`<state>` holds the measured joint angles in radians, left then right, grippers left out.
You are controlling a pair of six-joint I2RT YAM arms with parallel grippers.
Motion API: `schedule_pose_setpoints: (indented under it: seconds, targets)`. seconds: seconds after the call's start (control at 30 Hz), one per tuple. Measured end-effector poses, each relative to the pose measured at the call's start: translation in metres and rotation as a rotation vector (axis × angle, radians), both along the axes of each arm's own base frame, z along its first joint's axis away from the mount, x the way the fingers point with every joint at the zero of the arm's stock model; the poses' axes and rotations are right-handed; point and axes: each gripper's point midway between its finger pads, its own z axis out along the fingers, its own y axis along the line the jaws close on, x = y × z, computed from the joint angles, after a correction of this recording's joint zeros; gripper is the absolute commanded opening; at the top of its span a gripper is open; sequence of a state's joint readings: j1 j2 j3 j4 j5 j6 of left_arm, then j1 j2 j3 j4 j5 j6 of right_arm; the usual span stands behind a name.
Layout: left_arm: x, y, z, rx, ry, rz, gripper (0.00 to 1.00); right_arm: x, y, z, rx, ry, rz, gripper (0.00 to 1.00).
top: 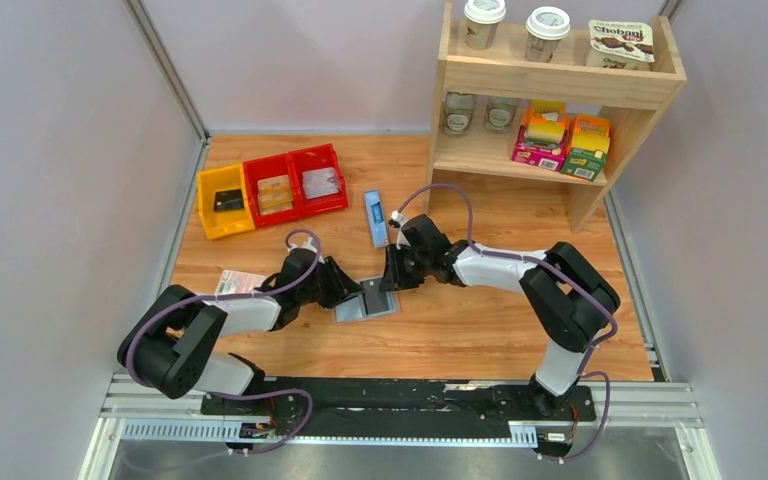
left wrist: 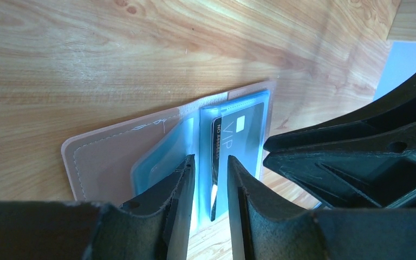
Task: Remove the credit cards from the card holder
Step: Remove the credit card from the card holder.
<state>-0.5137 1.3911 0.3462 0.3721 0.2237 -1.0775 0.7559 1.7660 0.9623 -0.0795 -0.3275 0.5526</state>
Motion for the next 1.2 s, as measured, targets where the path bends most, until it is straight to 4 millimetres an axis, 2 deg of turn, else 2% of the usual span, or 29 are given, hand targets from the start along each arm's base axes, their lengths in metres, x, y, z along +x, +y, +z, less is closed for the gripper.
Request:
schedule_pose_setpoints:
  seconds: [0.47, 0.8, 1.2]
  targets:
    - [-0.001, 0.0, 0.002, -0.009, -0.011, -0.005, 0.35, 0.001, -0.005, 0.004, -0.027, -0.024, 0.003, 0.2]
    - [0.0, -0.003, 0.003, -0.027, -0.018, -0.017, 0.34, -0.003, -0.004, -0.005, -0.029, 0.007, 0.019, 0.18]
    - [0.0, -0.004, -0.002, -0.085, -0.009, -0.011, 0.33, -0.009, 0.004, -0.003, 0.014, 0.027, 0.059, 0.18]
